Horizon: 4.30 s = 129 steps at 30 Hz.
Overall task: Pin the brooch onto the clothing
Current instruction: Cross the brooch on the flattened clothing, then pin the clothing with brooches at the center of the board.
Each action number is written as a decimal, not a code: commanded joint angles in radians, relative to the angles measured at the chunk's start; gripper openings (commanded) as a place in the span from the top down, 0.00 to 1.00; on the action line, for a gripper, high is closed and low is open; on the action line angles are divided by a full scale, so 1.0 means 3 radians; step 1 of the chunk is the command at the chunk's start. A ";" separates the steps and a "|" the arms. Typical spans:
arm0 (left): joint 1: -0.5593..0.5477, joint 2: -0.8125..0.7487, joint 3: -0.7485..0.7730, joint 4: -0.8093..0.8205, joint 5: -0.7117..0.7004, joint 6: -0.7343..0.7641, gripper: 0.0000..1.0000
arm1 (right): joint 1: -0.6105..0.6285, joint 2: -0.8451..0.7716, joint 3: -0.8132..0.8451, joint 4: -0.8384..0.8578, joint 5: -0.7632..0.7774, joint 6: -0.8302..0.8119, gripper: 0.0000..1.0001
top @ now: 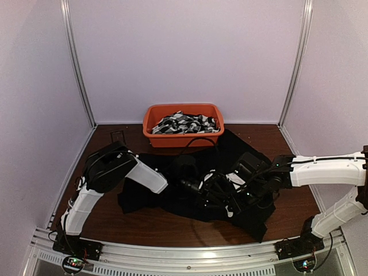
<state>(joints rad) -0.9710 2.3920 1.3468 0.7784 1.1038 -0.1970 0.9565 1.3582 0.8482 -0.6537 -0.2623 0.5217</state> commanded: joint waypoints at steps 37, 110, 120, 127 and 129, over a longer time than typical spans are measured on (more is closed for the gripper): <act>0.0193 0.0613 0.0048 0.2259 0.0334 -0.1779 0.52 | -0.0037 -0.0158 -0.0074 0.0305 0.0011 -0.0044 1.00; 0.0037 0.0437 0.0082 0.1590 0.0449 -0.1239 1.00 | -0.0287 -0.0217 -0.0257 0.0632 -0.0297 -0.0141 0.64; 0.0052 0.0503 0.0092 0.1946 0.0477 -0.1511 1.00 | -0.0374 -0.0854 -0.0742 0.1375 -0.0457 -0.0133 0.67; 0.0061 0.0509 0.0078 0.2017 0.0470 -0.1568 1.00 | -0.0422 -0.0965 -0.0989 0.1472 -0.0383 -0.0117 0.67; 0.0067 0.0506 0.0080 0.2041 0.0468 -0.1586 1.00 | -0.0425 -0.1013 -0.1072 0.1544 -0.0373 -0.0109 0.68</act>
<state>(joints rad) -0.9508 2.5282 1.3544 1.2861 1.2327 -0.6502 0.8349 1.0763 0.5728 -0.2359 -0.3920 0.4789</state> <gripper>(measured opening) 0.026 0.327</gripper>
